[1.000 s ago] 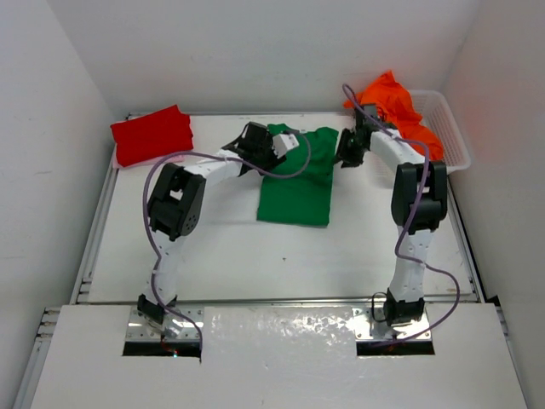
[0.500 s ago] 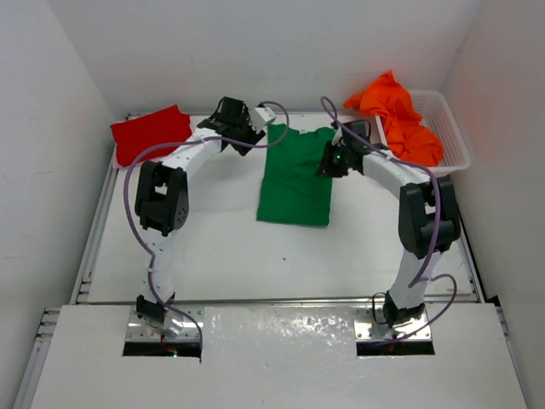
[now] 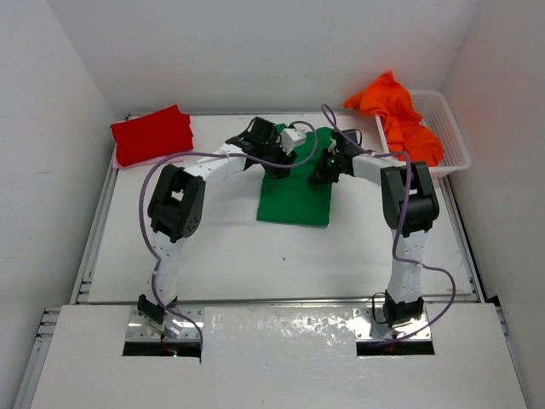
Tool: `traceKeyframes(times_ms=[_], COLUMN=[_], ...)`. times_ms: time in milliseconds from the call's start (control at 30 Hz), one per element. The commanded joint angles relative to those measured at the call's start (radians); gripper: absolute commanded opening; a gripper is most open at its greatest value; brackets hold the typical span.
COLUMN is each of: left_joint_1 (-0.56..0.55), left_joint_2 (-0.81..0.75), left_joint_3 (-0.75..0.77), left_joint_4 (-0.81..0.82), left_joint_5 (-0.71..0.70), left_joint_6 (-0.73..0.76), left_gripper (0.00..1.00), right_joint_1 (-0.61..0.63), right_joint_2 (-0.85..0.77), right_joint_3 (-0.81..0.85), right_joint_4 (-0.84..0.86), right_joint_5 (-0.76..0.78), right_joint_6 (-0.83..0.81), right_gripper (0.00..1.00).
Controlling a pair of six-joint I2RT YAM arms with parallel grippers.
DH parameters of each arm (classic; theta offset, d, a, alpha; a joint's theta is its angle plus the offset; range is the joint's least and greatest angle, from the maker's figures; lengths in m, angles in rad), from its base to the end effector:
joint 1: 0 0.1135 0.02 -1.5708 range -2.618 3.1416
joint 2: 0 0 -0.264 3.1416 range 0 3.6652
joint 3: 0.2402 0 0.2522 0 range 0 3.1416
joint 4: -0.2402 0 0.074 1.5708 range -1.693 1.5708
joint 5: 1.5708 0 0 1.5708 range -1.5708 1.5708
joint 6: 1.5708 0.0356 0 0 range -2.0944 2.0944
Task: Fold and stack the t-shirts
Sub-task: Grab one side of the 2/3 rectangular tshirt with both arms
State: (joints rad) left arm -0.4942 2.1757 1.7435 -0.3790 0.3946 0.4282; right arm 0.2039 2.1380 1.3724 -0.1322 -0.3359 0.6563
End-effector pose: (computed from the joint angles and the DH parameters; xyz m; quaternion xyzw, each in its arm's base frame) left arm 0.4260 -0.2451 0.2050 0.4704 0.7832 -0.1940 0.3573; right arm 0.4355 0.1020 0.1255 0.1549 0.9193 0.2791 0.2301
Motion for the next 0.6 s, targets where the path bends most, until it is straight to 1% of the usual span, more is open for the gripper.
traceKeyframes(times_ms=[0,233,567], left_joint_1=[0.029,0.054,0.081], left_joint_2=[0.045,0.096,0.104], left_joint_3=[0.005,-0.021,-0.024], left_joint_4=[0.112,0.146,0.163], left_joint_5=[-0.11,-0.237,-0.333], left_joint_6=[-0.078,-0.078,-0.088], left_gripper=[0.41,0.4,0.39], right_joint_1=[-0.011,-0.05,-0.06], right_joint_2=[-0.006,-0.01,0.007], right_joint_3=[0.016,-0.022,0.063], right_joint_4=[0.029,0.011,-0.079], right_joint_5=[0.04,0.074,0.09], right_joint_6=[0.006,-0.021,-0.109], right_gripper=[0.1,0.09,0.09])
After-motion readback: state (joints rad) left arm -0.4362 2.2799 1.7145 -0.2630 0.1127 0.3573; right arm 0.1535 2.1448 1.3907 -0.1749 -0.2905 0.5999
